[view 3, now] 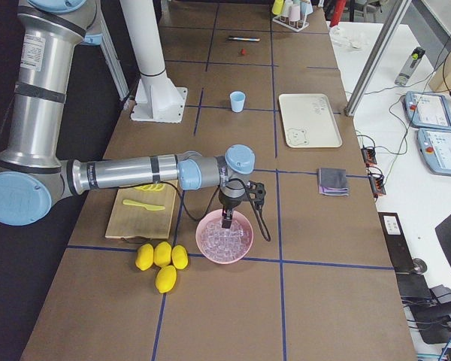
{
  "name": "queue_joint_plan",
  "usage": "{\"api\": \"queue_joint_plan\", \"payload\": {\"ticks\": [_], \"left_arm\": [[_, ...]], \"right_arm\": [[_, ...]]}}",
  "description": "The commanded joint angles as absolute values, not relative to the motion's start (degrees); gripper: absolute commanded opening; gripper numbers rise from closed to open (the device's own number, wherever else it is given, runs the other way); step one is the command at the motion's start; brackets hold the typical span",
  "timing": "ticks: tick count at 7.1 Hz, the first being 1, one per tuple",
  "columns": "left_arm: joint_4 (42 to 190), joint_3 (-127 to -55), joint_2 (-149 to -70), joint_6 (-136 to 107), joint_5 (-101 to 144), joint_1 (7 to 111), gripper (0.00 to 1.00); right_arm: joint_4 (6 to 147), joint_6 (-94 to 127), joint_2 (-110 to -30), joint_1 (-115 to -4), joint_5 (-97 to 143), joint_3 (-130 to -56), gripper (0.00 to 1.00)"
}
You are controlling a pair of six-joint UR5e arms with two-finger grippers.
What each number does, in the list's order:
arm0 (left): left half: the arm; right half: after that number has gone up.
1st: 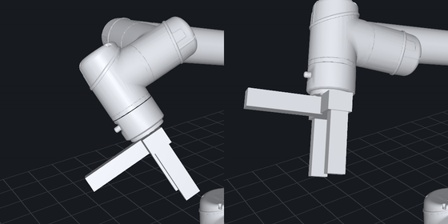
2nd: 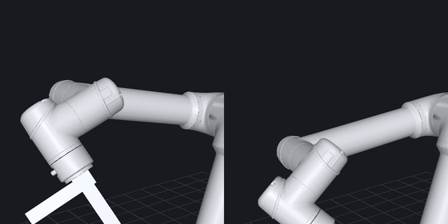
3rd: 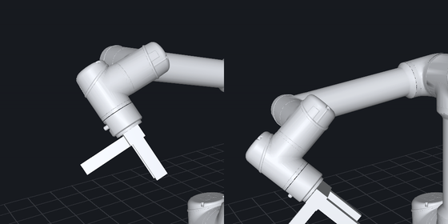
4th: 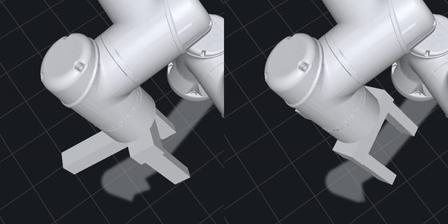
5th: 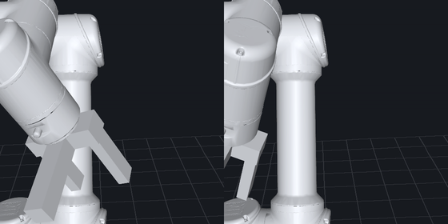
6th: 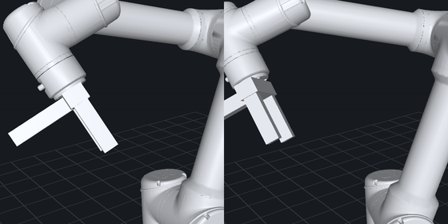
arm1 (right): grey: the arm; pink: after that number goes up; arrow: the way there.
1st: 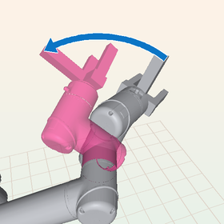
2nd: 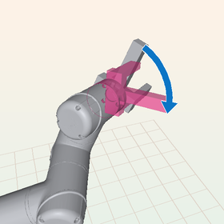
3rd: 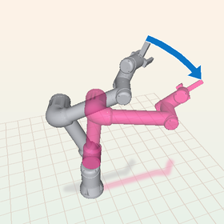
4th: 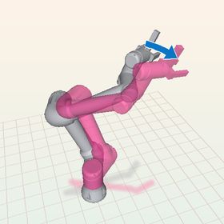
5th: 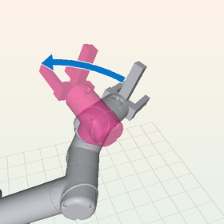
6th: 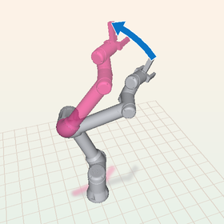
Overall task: Mash ice and strawberries in cup
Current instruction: 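Grasp a third ice cube from the pink bowl with the right gripper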
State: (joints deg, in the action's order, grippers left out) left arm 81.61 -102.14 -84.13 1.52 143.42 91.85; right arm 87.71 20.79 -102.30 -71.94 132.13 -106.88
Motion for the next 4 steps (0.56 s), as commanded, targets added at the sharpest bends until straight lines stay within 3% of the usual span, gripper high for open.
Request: {"api": "queue_joint_plan", "payload": {"ticks": [1, 4], "left_arm": [[81.7, -102.0, -84.2, 1.7, 143.6, 91.8, 1.00], [81.7, -101.8, -84.2, 1.8, 143.6, 91.8, 1.00]], "right_arm": [[87.6, 21.3, -102.1, -72.0, 131.7, -104.1, 0.89], [80.2, 21.5, -101.5, -71.8, 131.7, -97.5, 0.85]]}}
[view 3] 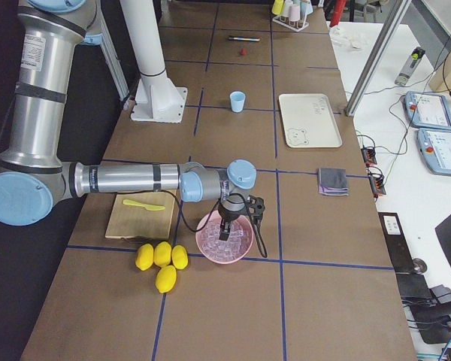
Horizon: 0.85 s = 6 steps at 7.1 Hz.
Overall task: Mash ice and strawberries in cup
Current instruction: 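Grasp a third ice cube from the pink bowl with the right gripper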
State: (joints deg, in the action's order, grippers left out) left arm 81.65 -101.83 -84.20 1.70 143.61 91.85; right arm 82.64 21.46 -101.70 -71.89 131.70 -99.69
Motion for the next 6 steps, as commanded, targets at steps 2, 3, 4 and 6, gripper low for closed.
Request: {"api": "queue_joint_plan", "payload": {"ticks": [2, 3, 4, 6], "left_arm": [[81.7, -101.9, -84.2, 1.8, 143.6, 91.8, 1.00], [81.7, -101.9, -84.2, 1.8, 143.6, 91.8, 1.00], [81.7, -101.8, -84.2, 1.8, 143.6, 91.8, 1.00], [81.7, -101.9, -84.2, 1.8, 143.6, 91.8, 1.00]], "right_arm": [[80.2, 24.3, -99.1, -71.9, 131.8, -95.5, 0.84], [80.2, 24.4, -99.1, -71.9, 131.8, -95.4, 0.84], [80.2, 24.5, -99.1, -71.9, 131.9, -95.3, 0.84], [80.2, 24.6, -99.1, -71.9, 132.2, -95.4, 0.84]]}}
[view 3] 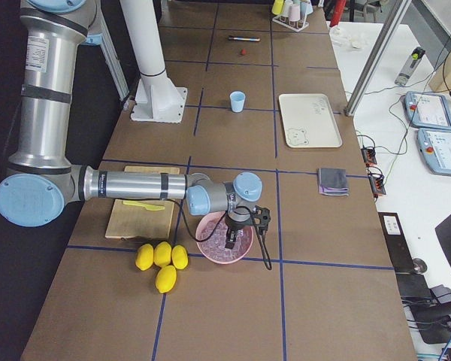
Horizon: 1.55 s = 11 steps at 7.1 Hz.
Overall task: Mash ice and strawberries in cup
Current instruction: 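Grasp a third ice cube from the pink bowl with the right gripper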
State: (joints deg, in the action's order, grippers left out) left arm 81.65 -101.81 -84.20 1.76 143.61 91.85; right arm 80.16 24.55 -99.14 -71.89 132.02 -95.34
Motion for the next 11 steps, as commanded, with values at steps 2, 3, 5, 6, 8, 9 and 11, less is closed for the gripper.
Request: {"api": "queue_joint_plan", "payload": {"ticks": [2, 3, 5, 6, 8, 9, 11], "left_arm": [[81.7, -101.8, -84.2, 1.8, 143.6, 91.8, 1.00], [81.7, -101.8, -84.2, 1.8, 143.6, 91.8, 1.00], [81.7, -101.9, -84.2, 1.8, 143.6, 91.8, 1.00], [81.7, -101.9, -84.2, 1.8, 143.6, 91.8, 1.00], [81.7, -102.2, -84.2, 1.6, 143.6, 91.8, 1.00], [81.7, -102.4, -84.2, 1.6, 143.6, 91.8, 1.00], [81.7, -102.5, -84.2, 1.5, 143.7, 91.8, 1.00]], "right_arm": [[80.2, 24.6, -99.2, -71.9, 133.4, -95.4, 0.84], [80.2, 24.6, -99.3, -71.9, 134.1, -95.3, 0.84], [80.2, 24.6, -99.6, -71.9, 134.5, -95.1, 0.68], [80.2, 24.7, -99.6, -71.9, 134.5, -95.1, 0.48], [80.2, 24.6, -99.6, -71.9, 134.5, -95.4, 0.00], [80.2, 24.6, -99.6, -71.9, 134.5, -95.9, 0.00], [80.2, 24.4, -100.5, -73.5, 134.4, -98.6, 0.00]]}}
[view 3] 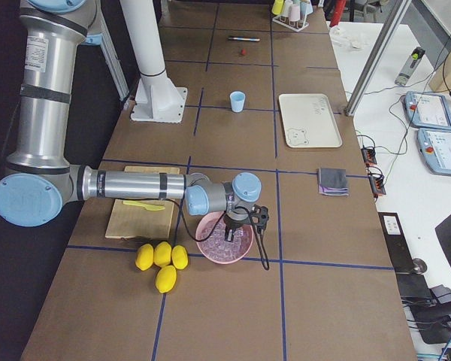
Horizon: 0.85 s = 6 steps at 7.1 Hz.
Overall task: Mash ice and strawberries in cup
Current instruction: 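Grasp a third ice cube from the pink bowl with the right gripper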
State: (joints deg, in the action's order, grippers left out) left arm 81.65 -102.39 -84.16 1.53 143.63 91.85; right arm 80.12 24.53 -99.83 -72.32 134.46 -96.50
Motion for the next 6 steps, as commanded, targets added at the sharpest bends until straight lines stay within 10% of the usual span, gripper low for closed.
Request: {"api": "queue_joint_plan", "payload": {"ticks": [1, 6], "left_arm": [[81.7, -102.7, -84.1, 1.5, 143.7, 91.8, 1.00], [81.7, -102.8, -84.2, 2.2, 143.6, 91.8, 1.00]], "right_arm": [[80.1, 24.4, -102.8, -76.5, 133.7, -103.2, 0.00], [80.1, 61.3, -92.8, -62.0, 133.2, -120.0, 0.00]]}}
